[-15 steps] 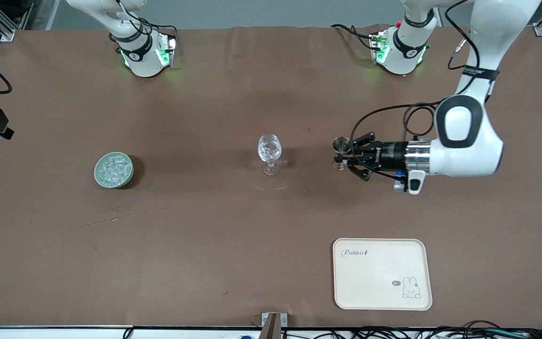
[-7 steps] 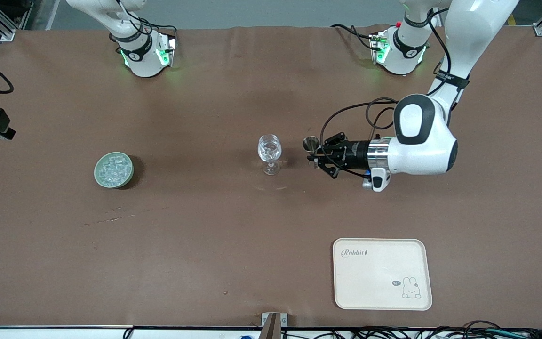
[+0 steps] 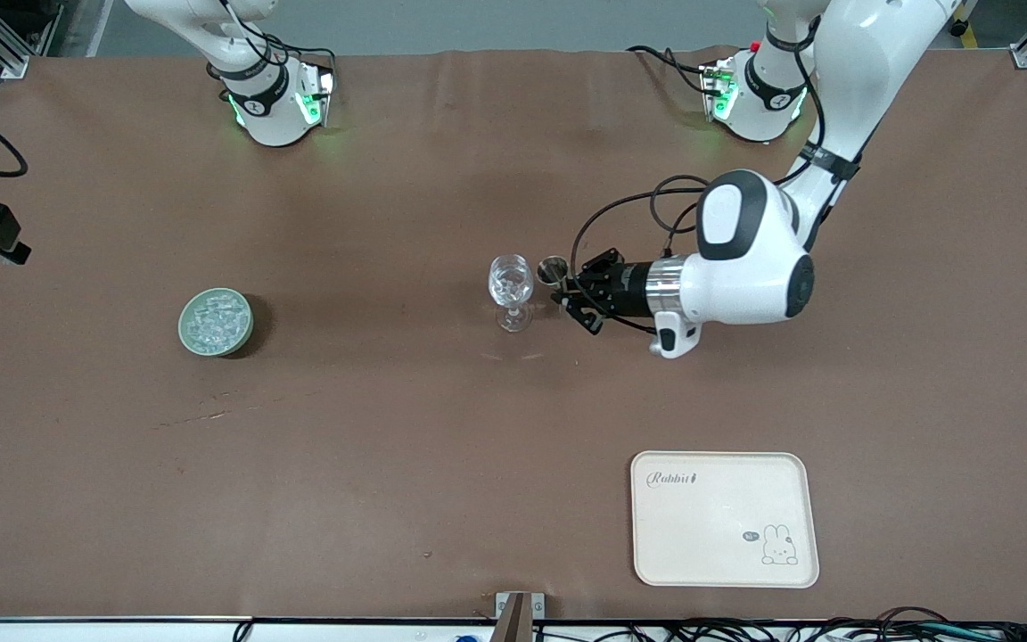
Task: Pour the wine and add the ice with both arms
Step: 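Tilt the jigger over the wine glass rim with the left gripper to pour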
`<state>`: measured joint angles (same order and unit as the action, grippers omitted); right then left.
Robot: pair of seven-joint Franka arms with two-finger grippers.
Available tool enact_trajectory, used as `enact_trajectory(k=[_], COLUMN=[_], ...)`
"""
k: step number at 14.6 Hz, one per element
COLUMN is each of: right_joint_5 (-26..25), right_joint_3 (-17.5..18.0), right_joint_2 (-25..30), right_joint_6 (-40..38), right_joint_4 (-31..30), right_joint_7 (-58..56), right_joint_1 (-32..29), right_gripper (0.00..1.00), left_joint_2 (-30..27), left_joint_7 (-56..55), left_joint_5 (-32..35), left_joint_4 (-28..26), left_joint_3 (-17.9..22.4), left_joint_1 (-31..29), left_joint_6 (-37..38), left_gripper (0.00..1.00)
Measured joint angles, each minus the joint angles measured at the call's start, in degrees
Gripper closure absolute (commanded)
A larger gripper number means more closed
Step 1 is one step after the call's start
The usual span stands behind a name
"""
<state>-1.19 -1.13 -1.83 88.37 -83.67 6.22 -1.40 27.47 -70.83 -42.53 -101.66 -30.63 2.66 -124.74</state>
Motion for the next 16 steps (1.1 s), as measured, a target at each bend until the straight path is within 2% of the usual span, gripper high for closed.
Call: enact_trajectory(k=[7,16], right_joint_5=[0.01,0.55], right_joint_3=[0.02,0.02], right_joint_2=[0.00,-0.01], right_joint_6=[0.00,0.00], right_joint_4=[0.00,0.00], right_joint_7=[0.00,0.00], right_joint_1=[0.08,0.10], right_gripper=[0.99,0.99], left_joint_2=[1.47,1.47], left_joint_7=[-2.04,-9.79], left_joint_5=[7.75,15.54], left_joint_4=[1.16,1.24], left_joint_3=[-1.08,-3.47], left_joint_1=[0.62,1.59], left_joint_6=[-0.22,-5.55], left_gripper=[0.99,0.99])
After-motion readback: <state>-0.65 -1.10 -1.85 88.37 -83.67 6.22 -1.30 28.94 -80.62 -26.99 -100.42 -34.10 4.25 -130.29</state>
